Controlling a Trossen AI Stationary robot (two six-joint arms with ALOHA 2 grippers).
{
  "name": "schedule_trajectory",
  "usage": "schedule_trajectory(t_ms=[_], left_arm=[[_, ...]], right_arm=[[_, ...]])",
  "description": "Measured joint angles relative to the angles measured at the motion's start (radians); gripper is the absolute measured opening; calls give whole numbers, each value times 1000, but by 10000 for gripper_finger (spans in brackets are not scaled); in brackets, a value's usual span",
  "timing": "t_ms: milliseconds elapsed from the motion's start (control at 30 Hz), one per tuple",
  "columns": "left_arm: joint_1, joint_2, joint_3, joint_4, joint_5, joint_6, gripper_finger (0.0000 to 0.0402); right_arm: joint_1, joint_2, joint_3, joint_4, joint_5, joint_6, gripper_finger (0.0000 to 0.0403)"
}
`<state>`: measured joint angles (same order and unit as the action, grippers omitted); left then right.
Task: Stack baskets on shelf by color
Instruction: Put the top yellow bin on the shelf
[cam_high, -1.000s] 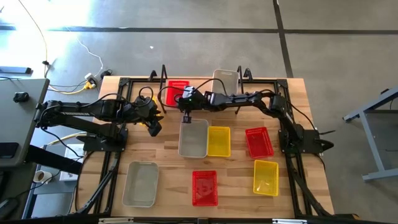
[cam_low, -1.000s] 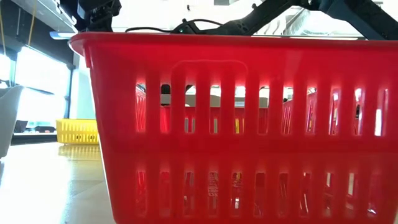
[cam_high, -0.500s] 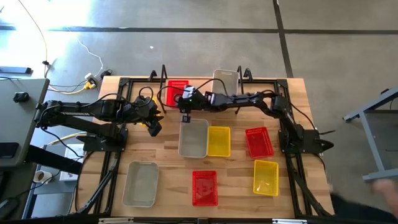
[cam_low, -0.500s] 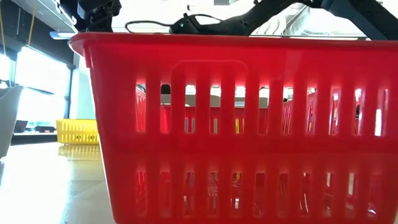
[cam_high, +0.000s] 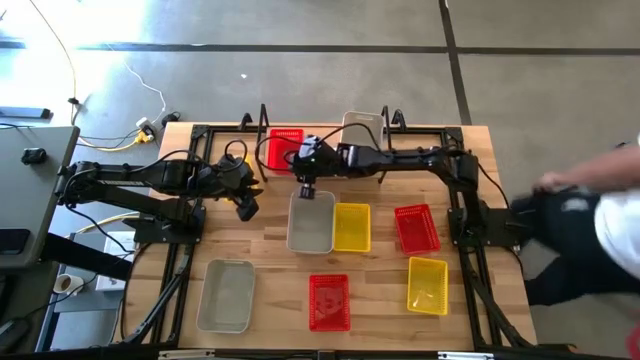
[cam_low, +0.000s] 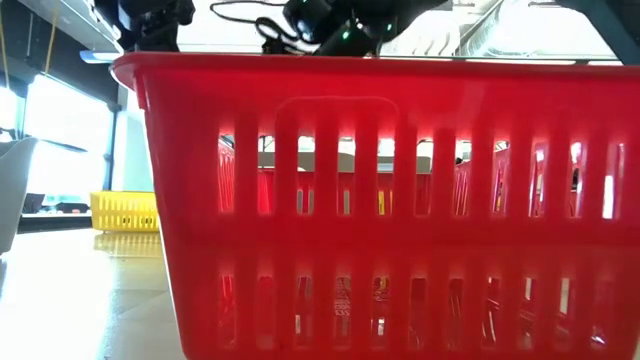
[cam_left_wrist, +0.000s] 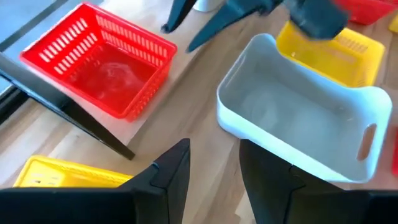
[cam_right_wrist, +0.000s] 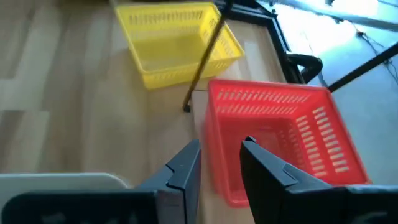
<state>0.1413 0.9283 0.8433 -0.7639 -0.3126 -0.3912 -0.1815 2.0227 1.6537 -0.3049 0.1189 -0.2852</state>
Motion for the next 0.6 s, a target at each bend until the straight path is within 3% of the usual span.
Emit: schedule_trajectory(t_ms=[200,600], left_arm=[[0,0,0,-29,50,11,129],[24,28,0,-68,55,-67,129]], right_arm=[[49,-73,0,-96,31,-6,99],[70,-272,0,-268,80,23,99]])
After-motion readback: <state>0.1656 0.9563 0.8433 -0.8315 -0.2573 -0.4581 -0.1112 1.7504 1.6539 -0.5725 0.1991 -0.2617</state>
